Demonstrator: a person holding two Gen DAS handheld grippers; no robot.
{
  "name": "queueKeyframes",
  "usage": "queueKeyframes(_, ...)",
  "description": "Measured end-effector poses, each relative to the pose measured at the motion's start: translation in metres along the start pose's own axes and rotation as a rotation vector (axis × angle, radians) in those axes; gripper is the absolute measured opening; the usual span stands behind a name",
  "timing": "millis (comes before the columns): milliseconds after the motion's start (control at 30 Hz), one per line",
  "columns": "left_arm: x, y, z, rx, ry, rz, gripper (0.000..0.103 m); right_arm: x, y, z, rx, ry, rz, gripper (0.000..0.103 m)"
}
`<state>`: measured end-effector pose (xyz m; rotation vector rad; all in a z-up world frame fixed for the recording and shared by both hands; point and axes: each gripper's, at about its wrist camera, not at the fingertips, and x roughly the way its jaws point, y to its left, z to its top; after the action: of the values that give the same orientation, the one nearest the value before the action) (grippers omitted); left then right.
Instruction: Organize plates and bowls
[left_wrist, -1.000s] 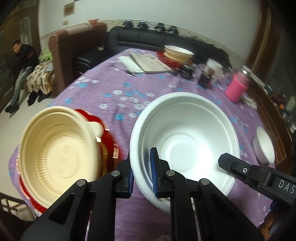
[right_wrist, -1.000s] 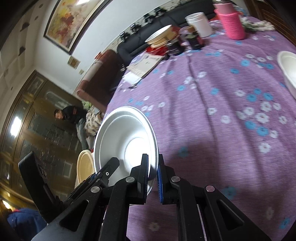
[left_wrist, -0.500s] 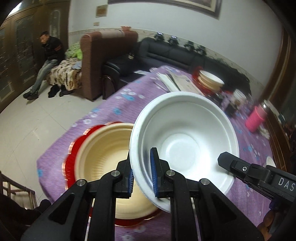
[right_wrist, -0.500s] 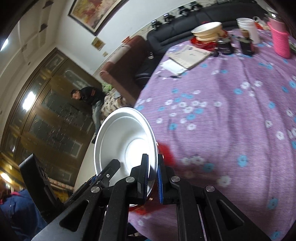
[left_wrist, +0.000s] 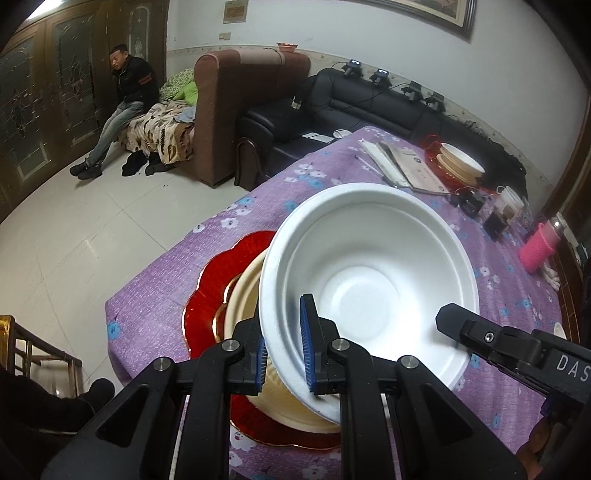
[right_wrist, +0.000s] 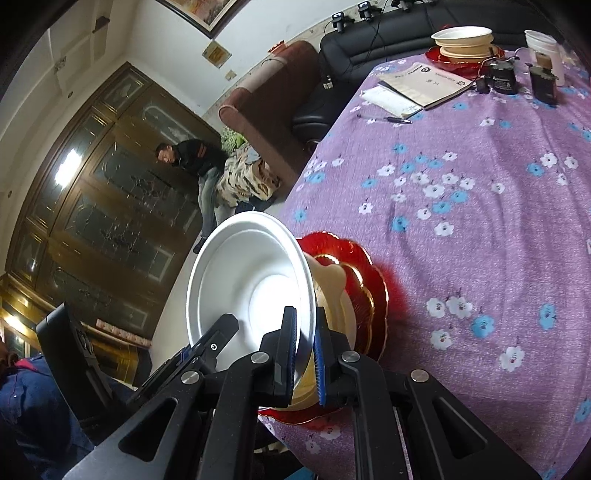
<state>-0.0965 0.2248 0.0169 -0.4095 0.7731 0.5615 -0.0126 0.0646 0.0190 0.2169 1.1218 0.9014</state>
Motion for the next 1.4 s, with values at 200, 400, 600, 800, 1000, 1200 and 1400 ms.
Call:
queueKeyframes(200,0.006,0.004,-0.003,-0.006,0.017,0.008,0.014,0.008,0.003,-0.003,-0.010,0.018,-0.013,0.008)
queueKeyframes(400,0.012,0.009,-0.006,-0.012,0.037,0.012,0.014,0.016,0.004,-0.003,-0.016,0.033,-0.034,0.008)
queueKeyframes(600,0.017,0.012,-0.007,-0.018,0.051,0.013,0.014,0.022,0.005,-0.004,-0.029,0.042,-0.056,0.008)
queueKeyframes(800,0.019,0.012,-0.006,-0.021,0.052,0.014,0.014,0.025,0.008,-0.004,-0.050,0.036,-0.078,0.008)
queueKeyframes(1000,0.016,0.011,-0.006,-0.021,0.041,0.012,0.014,0.023,0.012,-0.005,-0.064,0.030,-0.081,0.008)
queueKeyframes(1200,0.014,0.011,-0.006,-0.018,0.037,0.017,0.015,0.019,0.015,-0.004,-0.071,0.025,-0.080,0.008)
queueKeyframes(1400,0.014,0.011,-0.008,-0.015,0.043,0.019,0.015,0.022,0.011,-0.005,-0.068,0.030,-0.084,0.009)
